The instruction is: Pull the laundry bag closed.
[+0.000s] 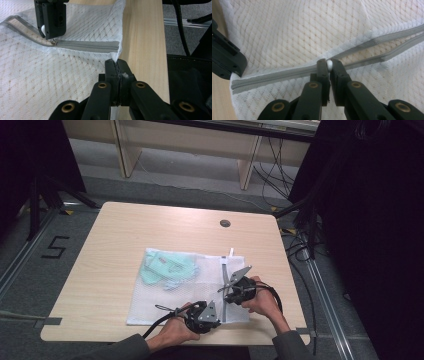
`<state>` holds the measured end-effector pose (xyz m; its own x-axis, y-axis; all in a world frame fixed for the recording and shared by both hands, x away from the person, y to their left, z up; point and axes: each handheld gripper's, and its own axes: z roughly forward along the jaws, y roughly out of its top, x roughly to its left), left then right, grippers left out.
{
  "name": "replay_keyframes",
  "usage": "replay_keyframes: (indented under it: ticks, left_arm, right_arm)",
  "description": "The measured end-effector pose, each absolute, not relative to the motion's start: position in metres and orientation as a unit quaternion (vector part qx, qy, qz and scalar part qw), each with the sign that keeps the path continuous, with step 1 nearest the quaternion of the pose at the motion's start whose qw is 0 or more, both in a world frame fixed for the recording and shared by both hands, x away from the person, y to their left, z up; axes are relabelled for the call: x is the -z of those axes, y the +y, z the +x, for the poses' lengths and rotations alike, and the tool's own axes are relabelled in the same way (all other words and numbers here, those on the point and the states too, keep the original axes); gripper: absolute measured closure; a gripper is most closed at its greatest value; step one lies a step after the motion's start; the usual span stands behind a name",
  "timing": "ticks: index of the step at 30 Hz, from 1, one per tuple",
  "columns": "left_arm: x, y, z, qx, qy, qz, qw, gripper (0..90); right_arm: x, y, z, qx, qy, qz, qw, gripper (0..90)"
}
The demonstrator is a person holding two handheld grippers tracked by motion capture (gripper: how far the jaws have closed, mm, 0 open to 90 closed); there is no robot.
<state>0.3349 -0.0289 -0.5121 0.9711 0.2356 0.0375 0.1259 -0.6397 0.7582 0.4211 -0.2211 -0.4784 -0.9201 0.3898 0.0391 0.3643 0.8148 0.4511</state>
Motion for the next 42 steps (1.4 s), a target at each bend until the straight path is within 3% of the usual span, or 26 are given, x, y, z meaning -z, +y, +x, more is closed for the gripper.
replay_keyframes:
  ticks: [42]
  left_arm:
    - [0.511, -0.028, 0.334, -0.056, 0.110, 0.899, 0.419, 88.7]
  right_arm:
    - [0.476, -0.222, 0.442, -0.237, 0.952, 0.183, 0.060, 86.7]
